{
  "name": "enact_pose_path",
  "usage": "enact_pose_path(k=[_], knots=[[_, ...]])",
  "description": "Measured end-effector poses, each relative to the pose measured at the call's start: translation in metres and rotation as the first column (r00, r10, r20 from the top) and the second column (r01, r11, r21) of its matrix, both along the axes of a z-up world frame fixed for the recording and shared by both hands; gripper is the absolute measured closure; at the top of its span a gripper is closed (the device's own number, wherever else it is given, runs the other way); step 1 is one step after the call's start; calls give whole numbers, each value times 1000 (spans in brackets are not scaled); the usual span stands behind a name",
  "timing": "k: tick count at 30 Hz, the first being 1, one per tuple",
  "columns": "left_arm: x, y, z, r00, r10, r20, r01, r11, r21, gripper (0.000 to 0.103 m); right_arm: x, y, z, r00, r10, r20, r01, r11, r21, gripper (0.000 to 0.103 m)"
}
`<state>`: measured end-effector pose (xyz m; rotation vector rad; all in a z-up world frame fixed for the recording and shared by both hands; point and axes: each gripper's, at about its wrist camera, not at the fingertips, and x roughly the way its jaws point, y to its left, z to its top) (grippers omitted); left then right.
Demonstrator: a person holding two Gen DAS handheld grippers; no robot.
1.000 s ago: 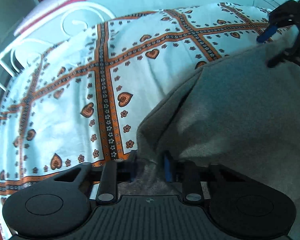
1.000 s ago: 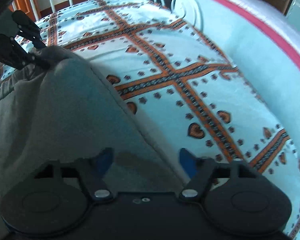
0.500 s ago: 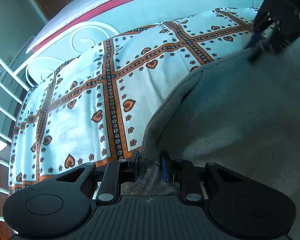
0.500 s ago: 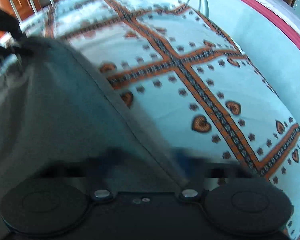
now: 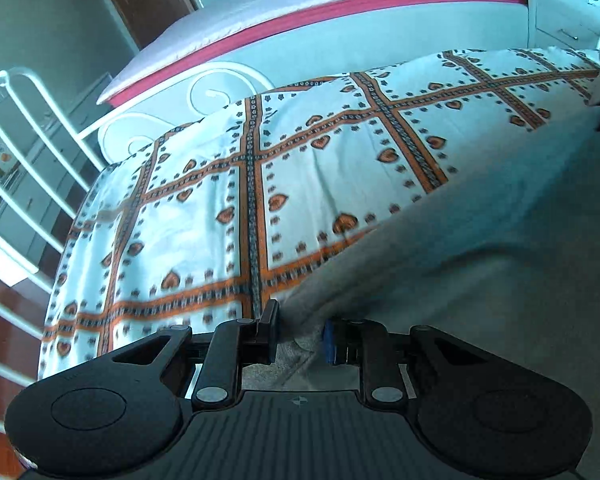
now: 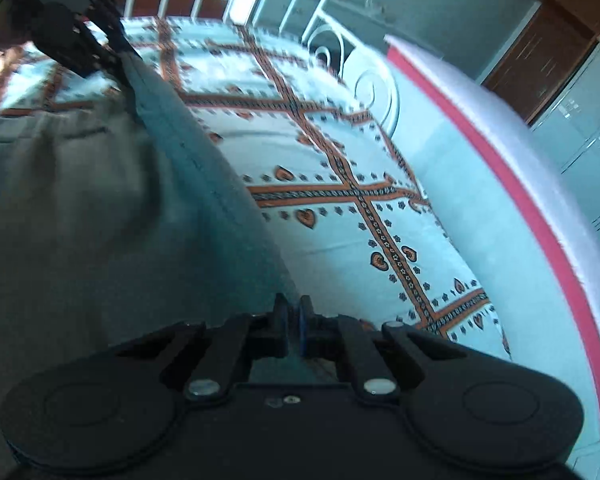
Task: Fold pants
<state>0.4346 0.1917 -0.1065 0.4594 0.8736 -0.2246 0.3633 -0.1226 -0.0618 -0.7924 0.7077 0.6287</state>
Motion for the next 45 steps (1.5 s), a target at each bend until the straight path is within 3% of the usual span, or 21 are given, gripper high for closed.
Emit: enact_pose_path(k=[6,13,23,32,34,35,36,38,42,45], knots=[[-62,5,12,1000,11,18,-11,1000,10,81,-94,-1,15,1000,-19,5,18,997,80,103],[-135,12,6,1000,-13,-9,13,999,43,81,-176,6,9,1000,-19,-14,21,993,118,103],[-176,17,-18,999,1,-42,1,999,47,81,-238,15,-12,998,-45,-46,50,992,120,103],[-184,5,-36,999,-13,-39,18,991,133,80,-261,34,-54,994,-73,-85,78,995,63,102],[-184,10,-31,998,20,-53,-16,997,70,74,-262,35,-60,993,-73,-95,80,995,63,90],[-183,18,-26,996,56,-65,-55,998,14,65,-263,37,-62,992,-73,-103,79,996,53,89],[-183,26,-21,992,92,-90,-96,994,-46,59,-264,38,-60,992,-74,-98,79,996,52,88],[-185,44,-13,977,160,-137,-180,973,-147,34,-266,37,-51,993,-78,-87,85,993,81,85],[-189,72,-9,938,267,-220,-320,912,-258,30,-264,40,-36,992,-84,-94,98,982,160,84],[-187,89,-19,878,353,-324,-456,822,-341,29,-263,52,-35,995,-50,-87,64,982,176,83]])
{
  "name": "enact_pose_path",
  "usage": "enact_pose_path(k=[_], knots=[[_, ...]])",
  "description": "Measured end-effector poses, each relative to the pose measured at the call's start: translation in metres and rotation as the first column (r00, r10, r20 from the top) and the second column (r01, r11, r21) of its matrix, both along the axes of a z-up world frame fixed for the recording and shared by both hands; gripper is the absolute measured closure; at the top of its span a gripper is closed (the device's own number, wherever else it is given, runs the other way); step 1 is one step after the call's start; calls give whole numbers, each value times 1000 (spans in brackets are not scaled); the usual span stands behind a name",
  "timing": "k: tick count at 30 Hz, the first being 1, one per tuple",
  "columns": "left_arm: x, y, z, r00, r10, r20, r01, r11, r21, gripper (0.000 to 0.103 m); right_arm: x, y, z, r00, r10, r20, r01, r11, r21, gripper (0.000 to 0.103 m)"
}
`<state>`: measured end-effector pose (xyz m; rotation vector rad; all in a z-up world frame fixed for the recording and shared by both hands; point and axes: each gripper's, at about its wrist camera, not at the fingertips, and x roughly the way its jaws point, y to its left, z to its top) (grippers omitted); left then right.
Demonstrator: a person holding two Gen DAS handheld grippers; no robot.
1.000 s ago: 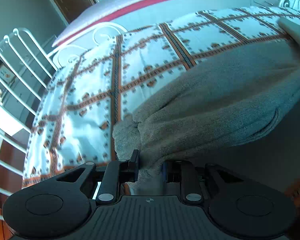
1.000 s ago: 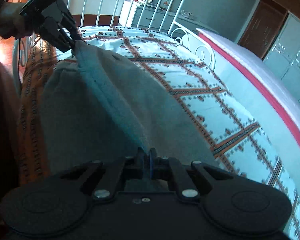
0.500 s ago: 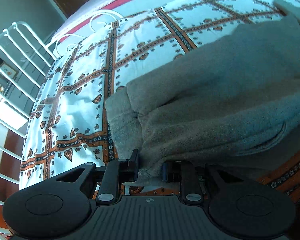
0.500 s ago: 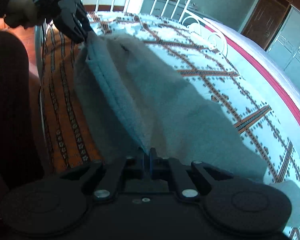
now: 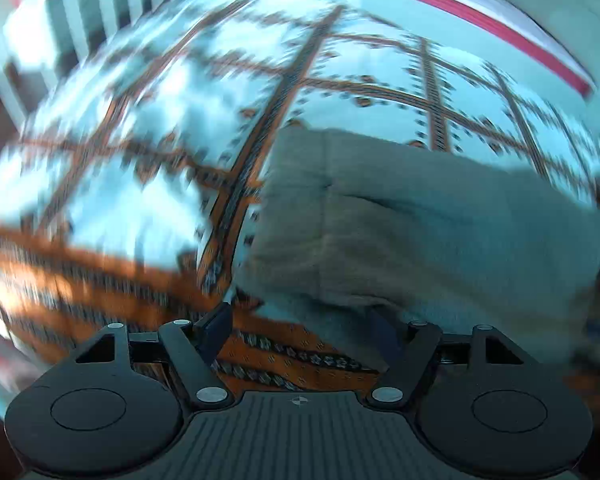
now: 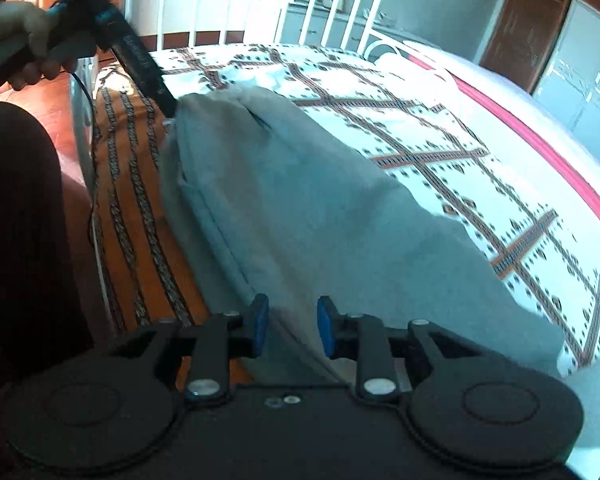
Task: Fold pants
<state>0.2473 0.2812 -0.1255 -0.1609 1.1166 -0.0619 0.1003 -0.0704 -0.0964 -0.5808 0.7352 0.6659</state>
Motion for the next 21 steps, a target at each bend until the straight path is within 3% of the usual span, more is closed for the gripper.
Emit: enact_pose_path(k=[4,9,14,18,21], knots=[[7,14,-19,991,92,-97,-110,973,-202,29,-2,13,-7,999,42,28,-41,999,-31,80],[10,12,-32,972,175,-160,-218,924,-315,30,3,19,-14,999,33,4,-33,999,-37,82],[7,1,-10,976,181,-124,-208,945,-254,29,6,18,-10,1000,24,3,-24,999,-21,81],[6,-1,1,975,197,-105,-217,945,-245,29,8,20,-11,1000,23,1,-23,1000,-20,81],[1,5,9,969,230,-88,-246,931,-271,29,7,20,-10,1000,25,6,-25,1000,-19,81]])
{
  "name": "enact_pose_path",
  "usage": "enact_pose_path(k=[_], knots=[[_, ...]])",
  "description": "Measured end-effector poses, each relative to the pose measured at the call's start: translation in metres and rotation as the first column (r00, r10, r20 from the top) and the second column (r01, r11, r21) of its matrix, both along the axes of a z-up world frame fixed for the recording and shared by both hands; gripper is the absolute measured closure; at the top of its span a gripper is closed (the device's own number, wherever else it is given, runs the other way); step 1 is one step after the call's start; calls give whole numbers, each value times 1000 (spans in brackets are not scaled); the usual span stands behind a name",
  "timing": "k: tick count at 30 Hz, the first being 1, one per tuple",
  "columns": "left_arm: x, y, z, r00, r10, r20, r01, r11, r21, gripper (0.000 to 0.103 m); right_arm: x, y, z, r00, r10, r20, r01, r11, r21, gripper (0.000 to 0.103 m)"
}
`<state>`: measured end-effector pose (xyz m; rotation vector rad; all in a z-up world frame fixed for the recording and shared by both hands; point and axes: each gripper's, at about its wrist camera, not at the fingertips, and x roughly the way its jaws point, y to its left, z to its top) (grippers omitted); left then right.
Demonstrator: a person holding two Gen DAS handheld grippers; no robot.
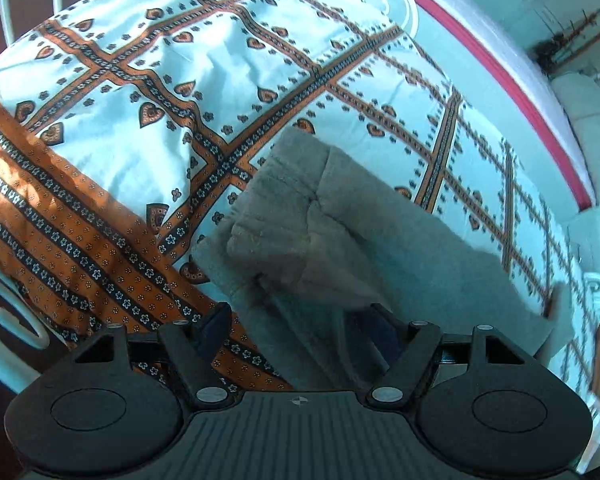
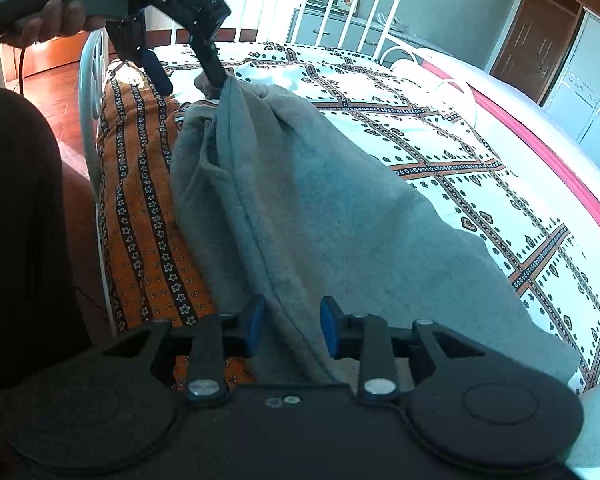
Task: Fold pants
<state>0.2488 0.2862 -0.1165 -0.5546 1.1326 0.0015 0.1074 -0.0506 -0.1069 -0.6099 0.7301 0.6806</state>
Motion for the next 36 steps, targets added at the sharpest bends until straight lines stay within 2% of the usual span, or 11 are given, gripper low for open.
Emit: enact_pose_path(k=[4,8,12,14,15,16,20,24,27,28,36], knots=[[4,-2,-1,1000,17,-14,-17,1000,-15,27,2,-2,3,999,-31,11,30,999,23,82],[13,-10,-25,994,30,-110,-36,998,-47,27,5,-1,2,999,-36,-17,37,999,23,82],[20,-9,-30,995,76,-63,-74,996,47,27,3,0,1,999,-31,-12,31,999,20,85],[24,-10,-29,997,76,-23,-75,996,54,49,4,3,-4,999,-32,-21,32,999,10,88],[27,-13,-27,998,62,-12,-61,995,79,52,4,5,-5,999,-29,-20,29,1000,4,88],[29,-14,-26,999,49,2,-49,994,99,64,4,8,-6,1000,-23,-15,23,1000,-2,88],[28,-11,-24,999,27,41,-32,990,136,76,4,16,-11,1000,12,-8,-12,999,-32,87],[26,-11,-25,998,-8,65,-2,987,163,78,6,21,-18,998,40,-40,-42,998,-55,87],[25,-8,-27,998,-4,67,-6,988,152,78,10,27,-27,997,43,-67,-48,995,-84,99],[24,-8,-27,997,-8,72,-3,988,157,78,12,28,-26,997,34,-70,-39,996,-77,103],[20,4,-24,997,-34,76,20,985,173,80,2,28,12,998,28,-63,-26,999,42,103]])
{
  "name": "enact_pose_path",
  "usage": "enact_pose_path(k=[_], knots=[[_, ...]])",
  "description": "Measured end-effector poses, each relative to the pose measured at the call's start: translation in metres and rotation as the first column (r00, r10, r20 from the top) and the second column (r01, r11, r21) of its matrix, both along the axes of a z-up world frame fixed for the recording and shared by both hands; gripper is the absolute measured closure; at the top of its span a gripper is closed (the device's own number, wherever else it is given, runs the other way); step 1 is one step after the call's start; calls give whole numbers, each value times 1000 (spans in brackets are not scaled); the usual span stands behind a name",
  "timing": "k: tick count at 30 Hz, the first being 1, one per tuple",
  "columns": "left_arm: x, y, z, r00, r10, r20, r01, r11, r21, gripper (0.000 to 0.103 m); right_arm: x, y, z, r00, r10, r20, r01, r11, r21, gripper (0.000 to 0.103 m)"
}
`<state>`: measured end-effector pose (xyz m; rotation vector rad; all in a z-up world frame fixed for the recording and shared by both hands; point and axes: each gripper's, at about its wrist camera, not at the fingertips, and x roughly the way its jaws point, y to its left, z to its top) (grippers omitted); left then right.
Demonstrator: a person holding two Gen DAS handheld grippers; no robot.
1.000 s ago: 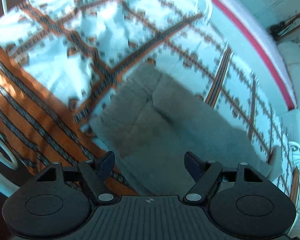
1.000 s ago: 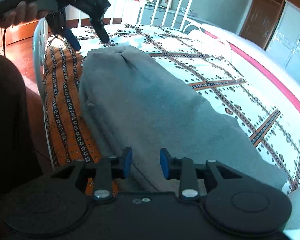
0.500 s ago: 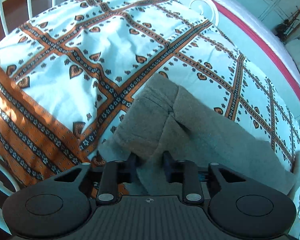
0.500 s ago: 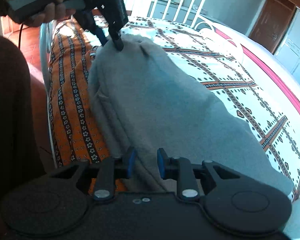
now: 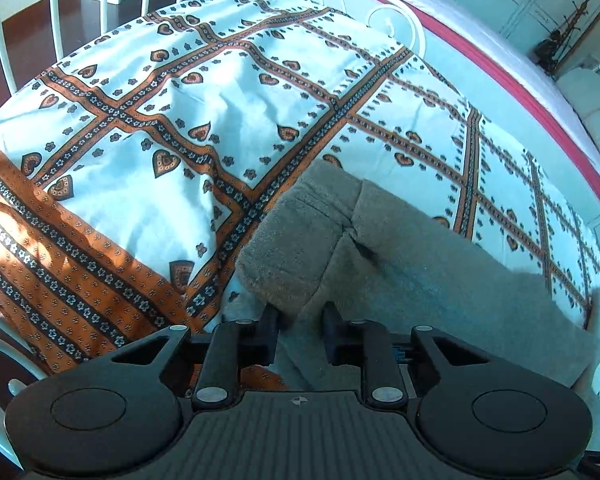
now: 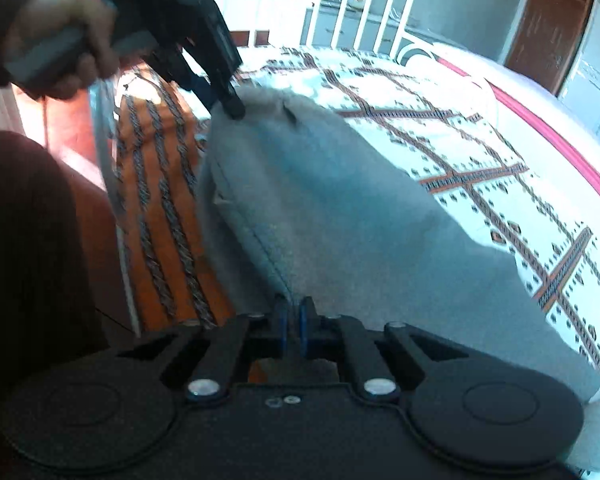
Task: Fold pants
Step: 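Lay the folded pants flat and open both grippers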
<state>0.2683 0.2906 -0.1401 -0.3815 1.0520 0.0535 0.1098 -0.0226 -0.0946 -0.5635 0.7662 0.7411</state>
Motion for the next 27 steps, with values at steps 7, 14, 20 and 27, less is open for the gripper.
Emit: enact_pose_path(k=[7,14,20,27], knots=[[-5,-8,-20,1000,-19,-20,20,999,38,79,-10,6,-33,1000,17,-22,-19,996,-84,103],[-17,-24,18,998,-59,27,57,995,78,36,-4,-21,-6,995,-90,-50,93,993,69,88],[-33,-99,57,953,-282,113,258,948,184,13,4,-101,6,919,-351,-181,385,898,211,81],[-39,-221,32,885,-464,31,455,879,142,11,-1,-190,0,760,-560,-329,646,705,292,75]])
